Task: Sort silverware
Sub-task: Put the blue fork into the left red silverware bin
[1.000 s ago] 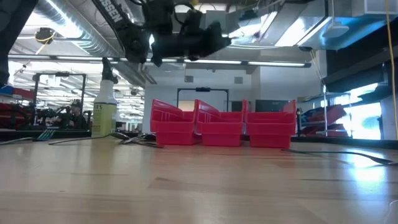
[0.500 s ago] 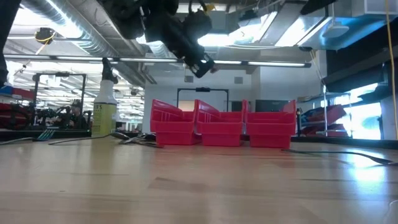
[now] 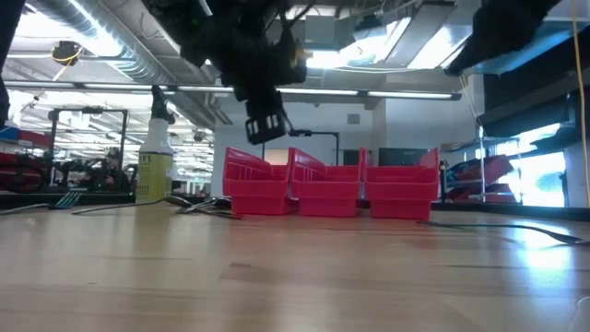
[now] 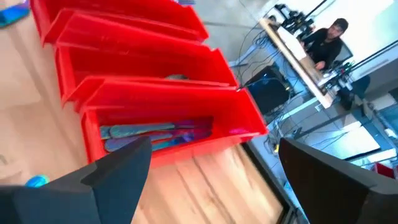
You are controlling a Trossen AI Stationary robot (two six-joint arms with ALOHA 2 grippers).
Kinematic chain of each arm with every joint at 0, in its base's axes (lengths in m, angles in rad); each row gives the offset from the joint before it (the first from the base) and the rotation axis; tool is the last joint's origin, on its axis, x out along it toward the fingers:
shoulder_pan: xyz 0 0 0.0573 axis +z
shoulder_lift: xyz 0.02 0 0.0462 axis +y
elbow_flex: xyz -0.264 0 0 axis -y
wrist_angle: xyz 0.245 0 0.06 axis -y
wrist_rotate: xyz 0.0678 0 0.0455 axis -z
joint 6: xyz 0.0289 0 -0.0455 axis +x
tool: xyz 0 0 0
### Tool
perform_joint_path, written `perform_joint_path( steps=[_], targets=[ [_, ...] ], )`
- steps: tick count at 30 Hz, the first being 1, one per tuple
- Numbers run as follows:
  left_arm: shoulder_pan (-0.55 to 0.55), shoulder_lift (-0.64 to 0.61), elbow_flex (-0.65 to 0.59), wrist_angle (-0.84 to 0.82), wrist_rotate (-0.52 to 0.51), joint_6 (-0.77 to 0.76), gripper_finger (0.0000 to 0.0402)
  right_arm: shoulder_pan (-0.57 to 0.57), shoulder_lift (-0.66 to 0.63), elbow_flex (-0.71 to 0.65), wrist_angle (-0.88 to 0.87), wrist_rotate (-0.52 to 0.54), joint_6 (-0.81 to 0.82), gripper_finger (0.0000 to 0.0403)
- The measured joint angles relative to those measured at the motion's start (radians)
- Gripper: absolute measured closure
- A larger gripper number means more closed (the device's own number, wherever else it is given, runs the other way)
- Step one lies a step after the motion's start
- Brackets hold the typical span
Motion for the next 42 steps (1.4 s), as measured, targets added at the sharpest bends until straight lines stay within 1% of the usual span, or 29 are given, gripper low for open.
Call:
perform_joint_path(
  steps=[4, 6, 9, 10, 15, 17, 20, 26, 28, 31, 34, 37, 38, 39, 42],
  targets=[
    [0.013, 0.0, 0.0, -0.105, 0.011, -0.129, 0.0401, -0.022, -0.018, -0.041, 0.039, -0.045, -0.012, 0.0068],
    [0.02, 0.0, 0.0, -0.155, 0.051, -0.174, 0.0401, -0.032, -0.033, -0.057, 0.063, -0.066, -0.031, 0.0068],
    [0.037, 0.0, 0.0, -0.212, 0.143, -0.209, 0.0401, -0.041, -0.055, -0.074, 0.086, -0.081, -0.046, 0.0068],
    [0.042, 0.0, 0.0, -0.234, 0.153, -0.229, 0.0401, -0.045, -0.059, -0.077, 0.094, -0.081, -0.049, 0.0068],
    [0.072, 0.0, 0.0, -0.31, 0.149, -0.31, 0.0389, -0.044, -0.059, -0.081, 0.114, -0.099, -0.054, 0.0068],
    [0.084, 0.0, 0.0, -0.322, 0.15, -0.348, 0.0379, -0.044, -0.059, -0.081, 0.116, -0.099, -0.054, 0.0068],
    [0.096, 0.0, 0.0, -0.319, 0.19, -0.383, 0.0357, -0.044, -0.059, -0.081, 0.115, -0.099, -0.054, 0.0068],
    [0.097, 0.0, 0.0, -0.318, 0.227, -0.437, 0.0294, -0.044, -0.059, -0.081, 0.11, -0.102, -0.056, 0.0068],
    [0.086, 0.0, 0.001, -0.318, 0.228, -0.441, 0.0272, -0.044, -0.059, -0.081, 0.107, -0.102, -0.056, 0.0068],
    [0.047, -0.009, 0.03, -0.322, 0.2, -0.444, 0.0246, -0.044, -0.063, -0.081, 0.111, -0.106, -0.067, 0.0068],
    [-0.006, -0.041, 0.071, -0.318, 0.168, -0.432, 0.0234, -0.057, -0.064, -0.094, 0.139, -0.185, -0.149, 0.0068],
    [-0.059, -0.095, 0.089, -0.3, 0.153, -0.474, 0.0232, -0.079, -0.064, -0.147, 0.278, -0.28, -0.217, 0.0068],
    [-0.079, -0.122, 0.089, -0.292, 0.183, -0.507, 0.0232, -0.078, -0.064, -0.174, 0.341, -0.289, -0.229, 0.0068],
    [-0.092, -0.151, 0.089, -0.274, 0.248, -0.536, 0.0231, -0.076, -0.064, -0.201, 0.413, -0.311, -0.235, 0.0068],
    [-0.103, -0.254, 0.09, -0.205, 0.566, -0.602, 0.0231, -0.075, -0.063, -0.27, 0.596, -0.405, -0.2, 0.0068]
  ],
)
